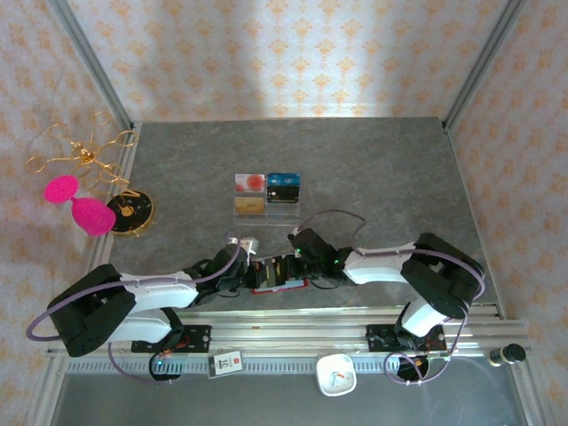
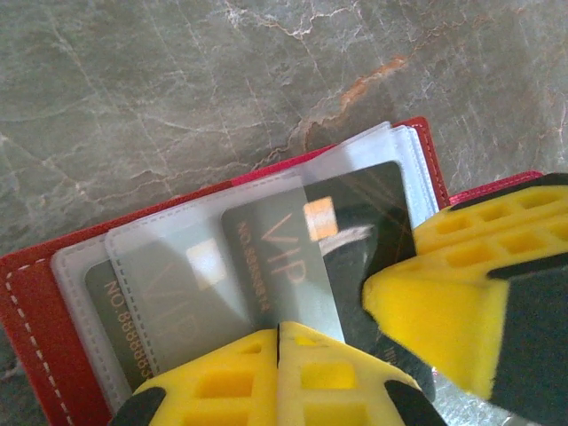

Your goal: Take the credit cards out of the card holder

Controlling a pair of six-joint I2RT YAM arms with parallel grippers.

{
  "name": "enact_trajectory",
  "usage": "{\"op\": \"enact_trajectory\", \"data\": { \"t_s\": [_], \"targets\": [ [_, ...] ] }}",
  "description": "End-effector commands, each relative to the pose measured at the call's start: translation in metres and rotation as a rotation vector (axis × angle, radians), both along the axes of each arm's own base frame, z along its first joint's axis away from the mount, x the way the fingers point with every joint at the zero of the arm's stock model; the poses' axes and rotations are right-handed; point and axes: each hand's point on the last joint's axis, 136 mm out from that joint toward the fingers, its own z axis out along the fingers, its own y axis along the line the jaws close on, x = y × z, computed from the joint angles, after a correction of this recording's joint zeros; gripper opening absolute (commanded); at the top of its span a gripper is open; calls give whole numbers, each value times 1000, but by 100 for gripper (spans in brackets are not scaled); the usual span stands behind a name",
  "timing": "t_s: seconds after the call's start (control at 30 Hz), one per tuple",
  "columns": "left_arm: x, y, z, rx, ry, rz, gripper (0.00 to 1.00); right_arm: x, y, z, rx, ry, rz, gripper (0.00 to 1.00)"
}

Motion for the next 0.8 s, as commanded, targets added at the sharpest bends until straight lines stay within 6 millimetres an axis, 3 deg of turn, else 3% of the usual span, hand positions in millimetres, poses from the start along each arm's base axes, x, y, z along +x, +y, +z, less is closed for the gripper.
{"op": "enact_trajectory", "data": {
  "t_s": [0.0, 0.13, 0.27, 0.4, 0.43, 0.57, 0.77],
  "targets": [
    [-12, 16, -18, 68, 38, -1, 0, 10, -36, -8, -81, -23, -89, 2],
    [-10, 12, -15, 57, 32, -13, 0, 16, -57, 1, -118, -78, -119, 0],
    [-6, 7, -10, 44, 18, -22, 0, 22, -61, 30, -111, -184, -88, 0],
    [4, -5, 11, -14, -24, -26, 0, 35, -55, 83, -84, -387, -19, 0],
    [7, -8, 20, -39, -39, -22, 0, 41, -54, 105, -63, -461, -16, 0],
    [17, -16, 55, -117, -106, -6, 42, 68, -42, 156, -108, -652, 57, 0],
    [20, -8, 89, -170, -163, 42, 89, 110, -17, 176, -276, -806, 289, 0]
  ]
}}
